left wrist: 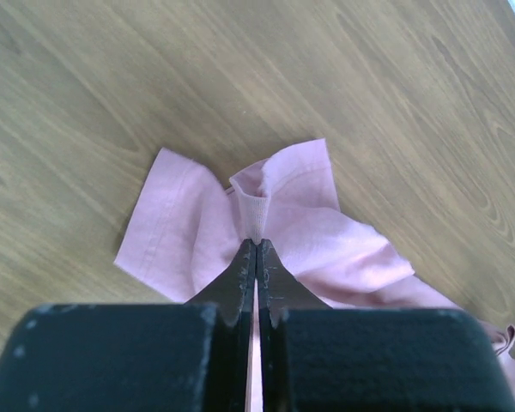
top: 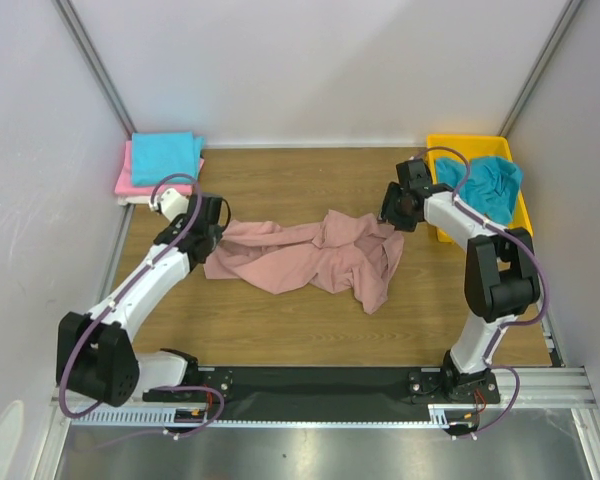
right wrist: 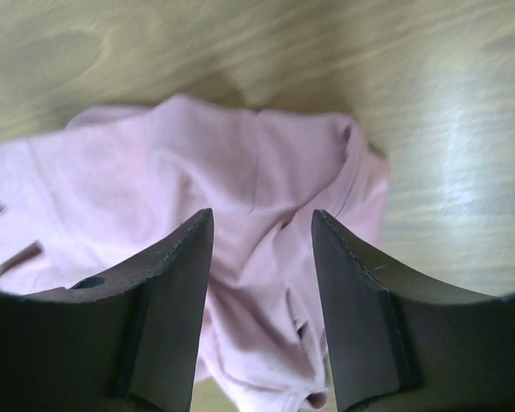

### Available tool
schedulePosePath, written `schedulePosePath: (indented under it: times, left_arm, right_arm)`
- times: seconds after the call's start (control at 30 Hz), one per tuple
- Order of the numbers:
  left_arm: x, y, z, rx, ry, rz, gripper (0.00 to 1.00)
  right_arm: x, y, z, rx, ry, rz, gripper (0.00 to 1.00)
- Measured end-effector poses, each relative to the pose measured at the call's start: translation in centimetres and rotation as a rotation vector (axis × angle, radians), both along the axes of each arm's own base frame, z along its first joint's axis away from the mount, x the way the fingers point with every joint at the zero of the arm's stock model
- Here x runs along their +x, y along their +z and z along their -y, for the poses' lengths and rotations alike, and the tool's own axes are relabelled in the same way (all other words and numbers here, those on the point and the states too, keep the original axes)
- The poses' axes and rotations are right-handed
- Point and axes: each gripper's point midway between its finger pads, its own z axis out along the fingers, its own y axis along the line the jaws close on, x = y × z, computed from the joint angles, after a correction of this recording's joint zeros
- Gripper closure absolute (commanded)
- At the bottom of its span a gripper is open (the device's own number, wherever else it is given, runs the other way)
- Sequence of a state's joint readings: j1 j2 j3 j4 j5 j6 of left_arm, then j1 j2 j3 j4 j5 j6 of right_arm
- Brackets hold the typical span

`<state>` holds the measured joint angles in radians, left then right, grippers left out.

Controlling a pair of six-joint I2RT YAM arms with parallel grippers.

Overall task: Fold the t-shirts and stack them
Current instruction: Flatten the tshirt out

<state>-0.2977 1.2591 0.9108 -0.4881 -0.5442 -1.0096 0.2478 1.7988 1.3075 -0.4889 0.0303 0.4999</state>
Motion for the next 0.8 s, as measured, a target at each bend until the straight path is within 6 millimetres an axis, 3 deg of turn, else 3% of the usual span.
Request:
schedulePosePath:
  times: [0.17, 0.23, 0.33, 0.57, 0.8]
  left_arm:
    - [1.4, 0.5, 0.3, 0.014, -0.014, 0.008, 1.00]
    - [1.5, 0.6, 0.4, 0.015, -0.016, 0.013, 1.00]
    - [1.6, 0.7, 0.4, 0.018, -0.021, 0.017, 1.00]
    - [1.7, 0.5, 0.4, 0.028, -0.031, 0.016, 1.00]
    - [1.6, 0.4, 0.3, 0.046, -0.047, 0.009, 1.00]
  right_arm:
    - [-0.8, 0.8, -1.8, 0.058, 0.047, 0.016, 0.28]
    - [-0.6, 1.2, -3.1, 0.085, 0.091, 0.037, 0.18]
    - [-0.3, 2.0, -5.6, 0.095, 0.198, 0.083, 0.12]
    - [2.5, 2.8, -11.3, 0.112, 0.455, 0.210, 0.11]
    - [4.6, 1.5, -13.0, 0.117, 0.546, 0.228, 0.15]
